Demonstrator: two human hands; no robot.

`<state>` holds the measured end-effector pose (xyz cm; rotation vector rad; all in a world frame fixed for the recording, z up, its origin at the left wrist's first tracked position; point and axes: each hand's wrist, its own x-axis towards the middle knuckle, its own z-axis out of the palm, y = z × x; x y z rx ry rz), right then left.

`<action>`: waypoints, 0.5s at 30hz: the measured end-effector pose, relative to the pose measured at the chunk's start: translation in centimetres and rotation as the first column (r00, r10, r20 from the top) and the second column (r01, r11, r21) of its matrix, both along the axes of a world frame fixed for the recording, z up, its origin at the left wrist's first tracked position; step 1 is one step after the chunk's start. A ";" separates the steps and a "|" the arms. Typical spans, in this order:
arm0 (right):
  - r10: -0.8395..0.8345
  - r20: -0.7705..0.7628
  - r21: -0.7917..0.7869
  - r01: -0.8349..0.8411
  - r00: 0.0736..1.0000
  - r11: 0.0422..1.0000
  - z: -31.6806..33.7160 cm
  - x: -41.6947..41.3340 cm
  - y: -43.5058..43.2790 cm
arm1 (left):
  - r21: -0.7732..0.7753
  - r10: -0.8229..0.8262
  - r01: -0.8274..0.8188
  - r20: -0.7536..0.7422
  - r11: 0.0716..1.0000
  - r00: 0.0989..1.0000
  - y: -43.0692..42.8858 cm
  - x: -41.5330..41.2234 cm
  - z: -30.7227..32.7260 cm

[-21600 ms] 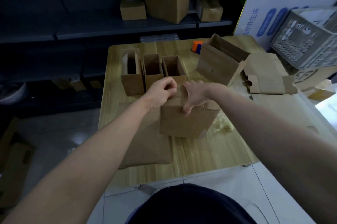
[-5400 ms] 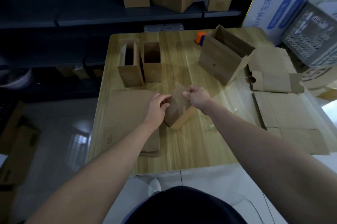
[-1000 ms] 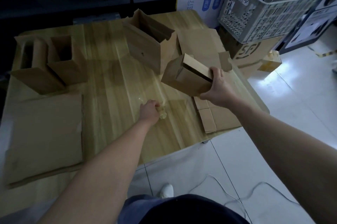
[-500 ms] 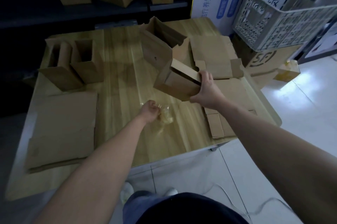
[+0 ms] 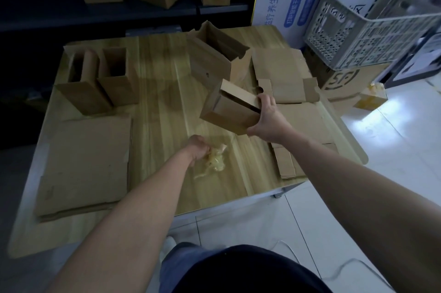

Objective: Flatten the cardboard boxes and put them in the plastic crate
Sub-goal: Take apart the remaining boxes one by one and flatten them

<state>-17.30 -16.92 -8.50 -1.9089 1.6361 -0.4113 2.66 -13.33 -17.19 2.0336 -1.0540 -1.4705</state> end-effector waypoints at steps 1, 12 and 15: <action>-0.004 -0.002 -0.001 0.004 1.000 1.000 0.0 0.1 0.1 | -0.005 0.010 -0.011 -0.008 1.000 1.000 0.0 0.1 -0.1; -0.032 -0.079 -0.012 0.031 0.996 0.999 1.3 1.5 0.0 | -0.130 0.225 -0.254 -0.204 0.958 0.953 -1.2 2.4 2.1; -0.007 -0.122 -0.031 0.004 0.993 1.000 1.7 2.8 -0.4 | -0.236 0.359 -0.435 -0.305 0.869 0.882 -1.9 3.5 4.5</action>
